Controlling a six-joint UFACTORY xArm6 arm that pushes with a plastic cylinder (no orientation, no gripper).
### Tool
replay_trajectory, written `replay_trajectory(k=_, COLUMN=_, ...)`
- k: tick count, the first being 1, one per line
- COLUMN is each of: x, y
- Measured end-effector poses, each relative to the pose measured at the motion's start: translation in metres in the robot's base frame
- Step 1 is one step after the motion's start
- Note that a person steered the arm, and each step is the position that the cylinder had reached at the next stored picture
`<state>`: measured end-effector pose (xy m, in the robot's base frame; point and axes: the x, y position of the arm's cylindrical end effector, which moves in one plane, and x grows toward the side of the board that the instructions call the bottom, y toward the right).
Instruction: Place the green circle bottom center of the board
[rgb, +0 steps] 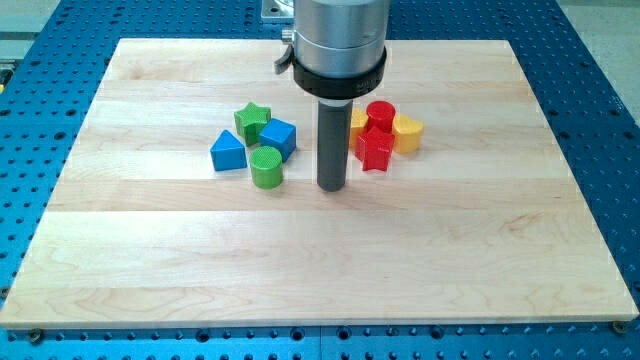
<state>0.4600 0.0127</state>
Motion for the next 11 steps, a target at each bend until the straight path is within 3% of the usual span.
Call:
replay_trajectory(k=2, x=-0.088, y=-0.065)
replay_trajectory(k=5, x=-0.104, y=-0.082)
replay_trajectory(k=6, x=-0.079, y=-0.082)
replay_trajectory(k=7, x=-0.023, y=-0.079)
replay_trajectory(k=11, x=0.058, y=-0.057)
